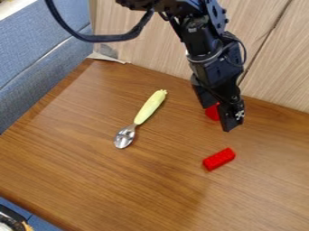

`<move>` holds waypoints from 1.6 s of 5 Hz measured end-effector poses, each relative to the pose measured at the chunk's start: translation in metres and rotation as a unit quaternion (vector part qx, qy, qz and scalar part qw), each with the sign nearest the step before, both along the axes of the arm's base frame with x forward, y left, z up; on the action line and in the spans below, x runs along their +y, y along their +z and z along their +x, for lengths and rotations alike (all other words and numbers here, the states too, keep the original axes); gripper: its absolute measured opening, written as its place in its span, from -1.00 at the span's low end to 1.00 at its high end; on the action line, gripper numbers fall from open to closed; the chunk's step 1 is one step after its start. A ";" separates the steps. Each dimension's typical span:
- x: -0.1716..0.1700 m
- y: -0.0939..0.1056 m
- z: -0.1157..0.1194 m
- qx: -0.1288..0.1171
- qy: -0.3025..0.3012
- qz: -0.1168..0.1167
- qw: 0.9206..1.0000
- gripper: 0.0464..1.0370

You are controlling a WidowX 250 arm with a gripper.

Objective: Took the yellow spoon and moved it to the right of the wooden table.

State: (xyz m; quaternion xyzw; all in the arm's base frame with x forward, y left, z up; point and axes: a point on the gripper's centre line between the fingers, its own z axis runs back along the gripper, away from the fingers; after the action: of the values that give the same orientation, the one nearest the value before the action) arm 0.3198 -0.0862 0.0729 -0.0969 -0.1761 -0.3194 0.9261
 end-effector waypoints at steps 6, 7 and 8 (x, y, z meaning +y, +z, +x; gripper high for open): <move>0.130 -0.036 0.009 0.054 0.306 0.103 0.945 0.92; 0.138 -0.048 0.016 0.064 0.346 0.123 0.928 0.92; 0.134 -0.054 0.022 0.071 0.363 0.136 0.919 0.92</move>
State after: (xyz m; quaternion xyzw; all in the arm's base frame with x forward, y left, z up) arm 0.3420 0.0480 0.0188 0.0779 -0.0880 0.0254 0.9927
